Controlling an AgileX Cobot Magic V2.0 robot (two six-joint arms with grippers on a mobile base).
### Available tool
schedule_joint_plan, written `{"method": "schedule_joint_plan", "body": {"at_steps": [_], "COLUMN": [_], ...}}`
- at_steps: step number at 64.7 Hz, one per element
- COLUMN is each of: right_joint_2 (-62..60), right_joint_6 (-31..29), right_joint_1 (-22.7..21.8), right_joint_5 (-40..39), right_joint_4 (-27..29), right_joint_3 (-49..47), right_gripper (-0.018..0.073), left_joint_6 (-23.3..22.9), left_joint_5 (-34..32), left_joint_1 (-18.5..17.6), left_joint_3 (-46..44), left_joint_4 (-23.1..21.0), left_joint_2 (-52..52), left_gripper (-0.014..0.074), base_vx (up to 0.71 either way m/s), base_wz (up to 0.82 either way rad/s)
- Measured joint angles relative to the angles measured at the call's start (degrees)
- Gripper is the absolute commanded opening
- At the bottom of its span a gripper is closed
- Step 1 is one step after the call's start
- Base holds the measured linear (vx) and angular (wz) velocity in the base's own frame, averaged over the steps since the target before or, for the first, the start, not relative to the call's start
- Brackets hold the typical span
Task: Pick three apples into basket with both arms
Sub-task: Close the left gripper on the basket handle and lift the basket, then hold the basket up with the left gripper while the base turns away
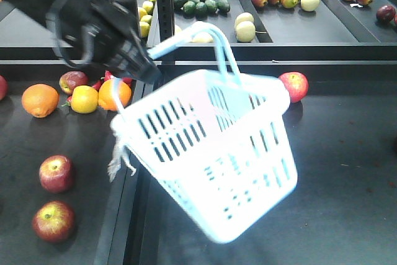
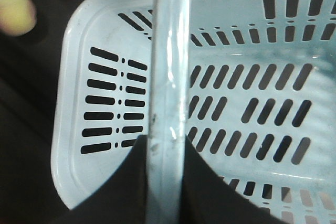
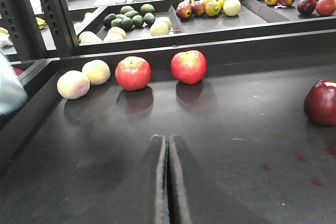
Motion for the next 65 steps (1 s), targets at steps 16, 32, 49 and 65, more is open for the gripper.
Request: {"method": "schedule_joint_plan", "body": {"at_steps": [16, 32, 49, 65], "right_joint_2": [0.0, 0.0, 0.0, 0.0], "right_joint_6": [0.0, 0.0, 0.0, 0.0], "right_joint_1": [0.0, 0.0, 0.0, 0.0], "right_joint_5": [0.0, 0.0, 0.0, 0.0], "right_joint_4": [0.0, 0.0, 0.0, 0.0], "right_joint_3": [0.0, 0.0, 0.0, 0.0], "right_gripper": [-0.0009, -0.0009, -0.0009, -0.0009], "left_joint_6": [-15.41, -20.38, -20.82, -20.82], "left_joint_5": [0.1, 1.2, 1.49, 1.66], "left_joint_1": [0.0, 0.0, 0.0, 0.0], "left_joint_3": [14.11, 25.35, 25.9, 25.9], "left_joint_4": [9.35, 18.55, 19.85, 19.8], "left_joint_2": [-15.11, -30.1, -41.26, -47.61], "left_gripper": [-0.0008, -0.0008, -0.0008, -0.0008], "base_vx": [0.0, 0.0, 0.0, 0.0], "base_wz": [0.0, 0.0, 0.0, 0.0]}}
